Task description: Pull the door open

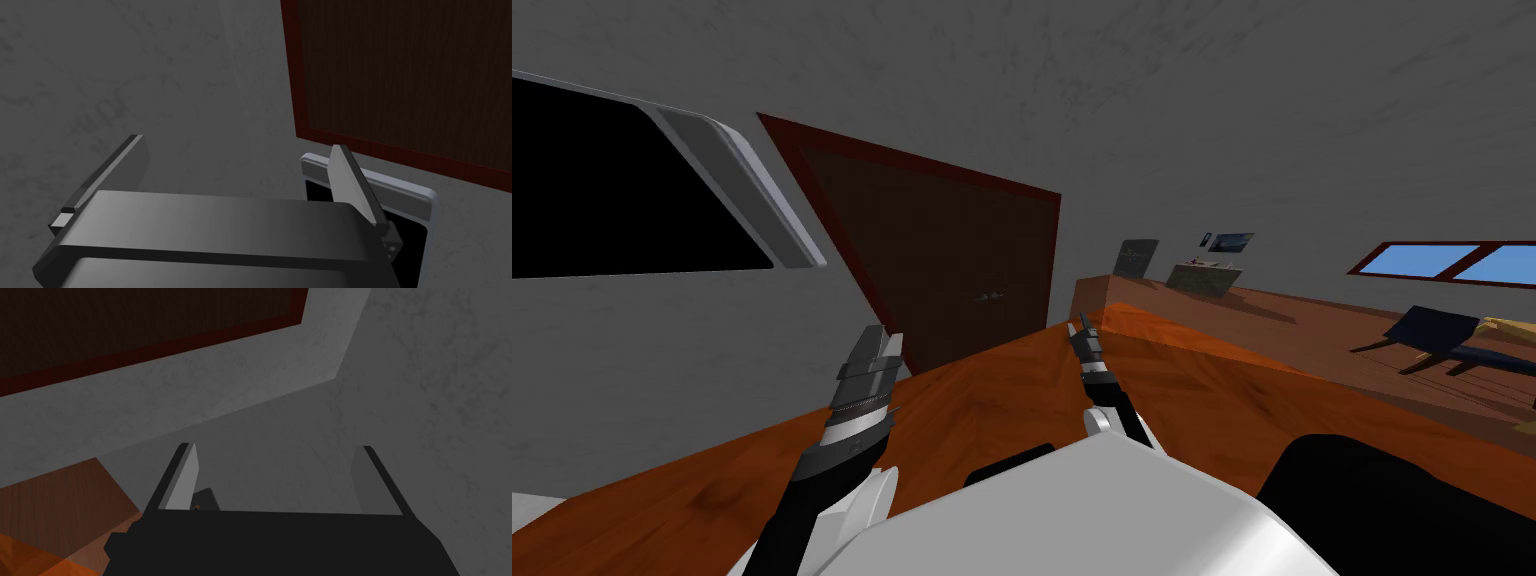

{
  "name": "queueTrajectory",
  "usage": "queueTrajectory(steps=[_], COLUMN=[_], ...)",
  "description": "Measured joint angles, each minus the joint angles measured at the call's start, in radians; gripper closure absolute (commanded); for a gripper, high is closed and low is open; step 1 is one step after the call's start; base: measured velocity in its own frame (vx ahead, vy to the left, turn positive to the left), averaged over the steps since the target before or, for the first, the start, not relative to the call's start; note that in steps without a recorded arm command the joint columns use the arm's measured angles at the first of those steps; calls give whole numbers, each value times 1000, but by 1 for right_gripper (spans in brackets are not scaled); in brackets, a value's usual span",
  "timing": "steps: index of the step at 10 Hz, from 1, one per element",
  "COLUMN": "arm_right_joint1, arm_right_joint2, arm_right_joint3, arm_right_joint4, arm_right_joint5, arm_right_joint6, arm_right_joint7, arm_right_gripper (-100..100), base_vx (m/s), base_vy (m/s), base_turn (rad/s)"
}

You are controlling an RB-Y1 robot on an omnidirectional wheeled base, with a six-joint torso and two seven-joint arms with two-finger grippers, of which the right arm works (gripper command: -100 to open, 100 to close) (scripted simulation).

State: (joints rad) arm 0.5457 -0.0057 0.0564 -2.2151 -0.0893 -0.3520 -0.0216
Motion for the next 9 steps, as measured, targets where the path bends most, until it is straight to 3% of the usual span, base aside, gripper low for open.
queueTrajectory(steps=[9], arm_right_joint1=[-73], arm_right_joint2=[-38], arm_right_joint3=[-17], arm_right_joint4=[179], arm_right_joint5=[-27], arm_right_joint6=[-54], arm_right_joint7=[8], arm_right_gripper=[-100], base_vx=[97], base_vy=[10], base_turn=[71])
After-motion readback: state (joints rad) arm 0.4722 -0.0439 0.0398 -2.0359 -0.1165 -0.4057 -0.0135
